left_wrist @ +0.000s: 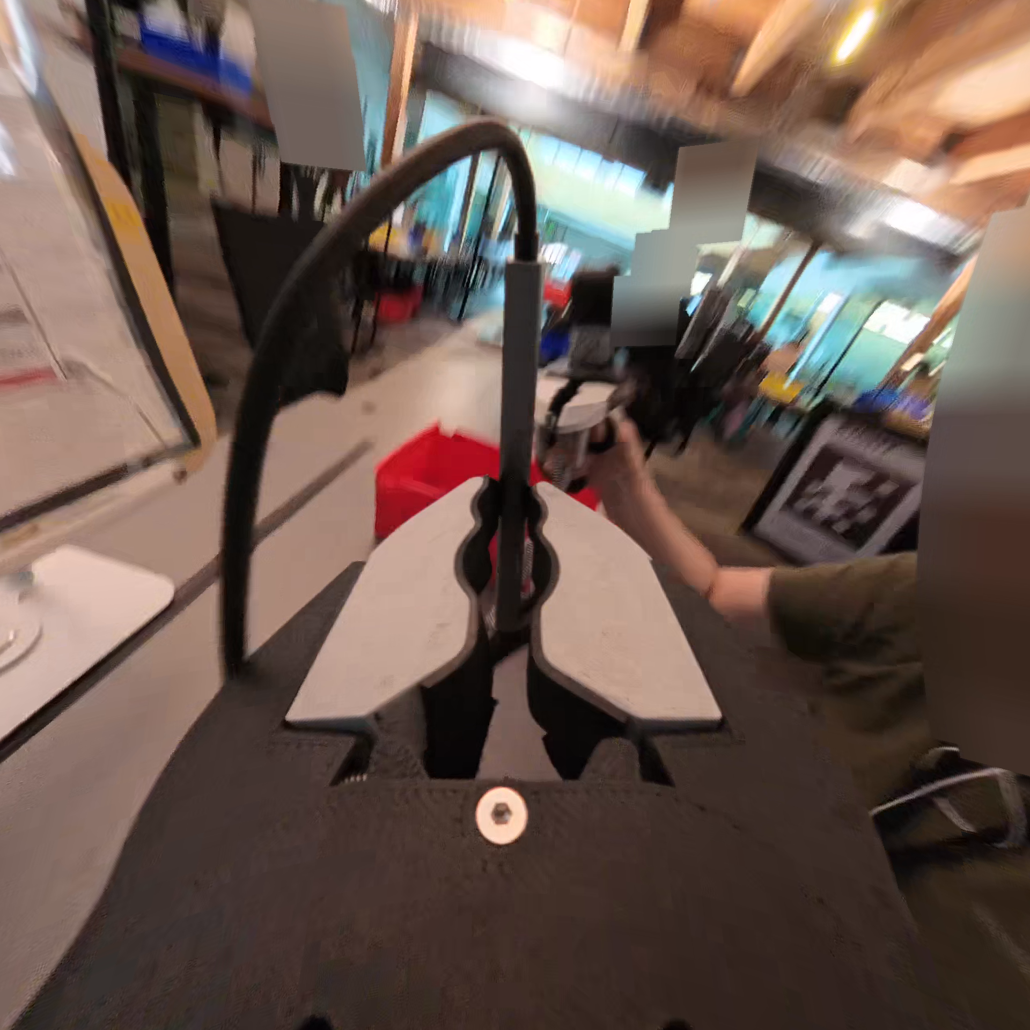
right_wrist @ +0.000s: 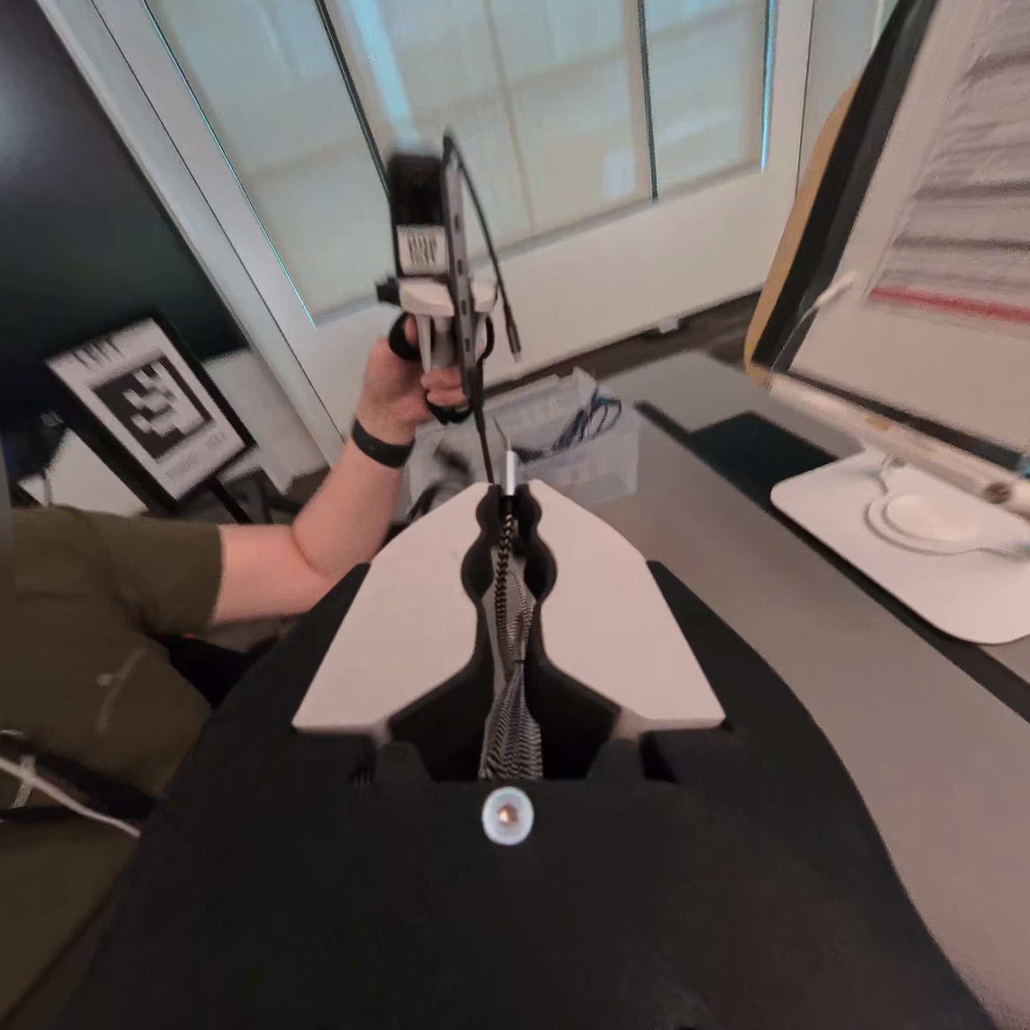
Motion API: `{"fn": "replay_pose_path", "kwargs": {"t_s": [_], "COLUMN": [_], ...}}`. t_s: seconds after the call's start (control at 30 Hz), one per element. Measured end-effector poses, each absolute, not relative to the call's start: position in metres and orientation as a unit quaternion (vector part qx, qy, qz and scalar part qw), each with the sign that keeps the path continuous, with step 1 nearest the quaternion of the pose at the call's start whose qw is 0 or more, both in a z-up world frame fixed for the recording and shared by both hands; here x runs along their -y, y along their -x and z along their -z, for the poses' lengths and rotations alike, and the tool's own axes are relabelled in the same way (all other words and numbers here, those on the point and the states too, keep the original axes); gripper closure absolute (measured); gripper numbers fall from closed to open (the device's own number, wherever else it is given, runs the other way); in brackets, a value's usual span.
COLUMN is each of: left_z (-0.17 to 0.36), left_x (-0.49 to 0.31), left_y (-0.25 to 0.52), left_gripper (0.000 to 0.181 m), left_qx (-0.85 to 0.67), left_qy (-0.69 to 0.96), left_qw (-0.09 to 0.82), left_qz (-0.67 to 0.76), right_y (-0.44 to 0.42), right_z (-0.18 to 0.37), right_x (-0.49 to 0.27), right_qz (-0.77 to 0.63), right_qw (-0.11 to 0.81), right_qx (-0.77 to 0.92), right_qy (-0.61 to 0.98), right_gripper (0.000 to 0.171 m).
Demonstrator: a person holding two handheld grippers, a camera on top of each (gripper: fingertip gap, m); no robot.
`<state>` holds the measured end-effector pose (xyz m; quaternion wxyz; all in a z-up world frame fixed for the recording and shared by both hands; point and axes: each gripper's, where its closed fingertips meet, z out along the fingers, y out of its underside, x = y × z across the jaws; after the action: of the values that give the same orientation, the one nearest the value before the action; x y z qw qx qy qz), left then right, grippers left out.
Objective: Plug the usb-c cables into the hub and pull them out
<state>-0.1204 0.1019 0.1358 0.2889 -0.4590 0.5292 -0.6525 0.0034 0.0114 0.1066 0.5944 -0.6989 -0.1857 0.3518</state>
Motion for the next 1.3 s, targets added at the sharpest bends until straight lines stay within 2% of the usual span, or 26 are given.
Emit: {"fn": "replay_pose_path", "kwargs": {"t_s": [0.13,0.27,0.4,0.6,0.67,0.8,0.87,0.93,1.03,1.1,1.3], "left_z": [-0.166,-0.175,-0.177,-0.167,-0.162,-0.151,-0.146,-0.141,-0.134,-0.129,-0.119], "left_x": [-0.129,-0.120,-0.104,-0.079,-0.070,-0.056,-0.051,-0.046,-0.038,-0.033,-0.017], "left_y": [0.184,0.200,0.197,0.170,0.160,0.141,0.133,0.125,0.114,0.108,0.095], "left_gripper": [0.172,0.172,0.172,0.172,0.172,0.172,0.172,0.172,0.172,0.172,0.172], "left_qx": [-0.507,-0.521,-0.534,-0.569,-0.578,-0.593,-0.597,-0.604,-0.611,-0.616,-0.634], "left_qy": [0.441,0.435,0.428,0.429,0.429,0.429,0.429,0.429,0.430,0.430,0.429], "left_qw": [0.365,0.373,0.359,0.338,0.322,0.293,0.282,0.271,0.264,0.261,0.248], "left_qz": [0.644,0.632,0.634,0.614,0.615,0.616,0.616,0.615,0.610,0.606,0.594], "right_y": [-0.056,-0.088,-0.132,-0.152,-0.152,-0.168,-0.168,-0.163,-0.170,-0.173,-0.169], "right_z": [-0.143,-0.163,-0.143,-0.096,-0.060,0.069,0.099,0.091,0.076,0.061,0.007], "right_x": [0.034,0.085,0.115,0.105,0.104,0.132,0.146,0.137,0.122,0.110,0.084], "right_qz": [-0.293,-0.214,-0.154,-0.223,-0.261,-0.268,-0.293,-0.342,-0.310,-0.274,-0.140], "right_qw": [0.651,0.673,0.652,0.585,0.517,0.253,0.162,0.171,0.225,0.270,0.358], "right_qx": [0.171,0.154,0.092,0.051,0.051,0.009,-0.020,-0.029,-0.018,0.000,0.041], "right_qy": [0.679,0.692,0.736,0.778,0.814,0.930,0.942,0.924,0.924,0.923,0.922], "right_gripper": [0.163,0.163,0.164,0.164,0.164,0.164,0.164,0.164,0.162,0.141,0.124]}}
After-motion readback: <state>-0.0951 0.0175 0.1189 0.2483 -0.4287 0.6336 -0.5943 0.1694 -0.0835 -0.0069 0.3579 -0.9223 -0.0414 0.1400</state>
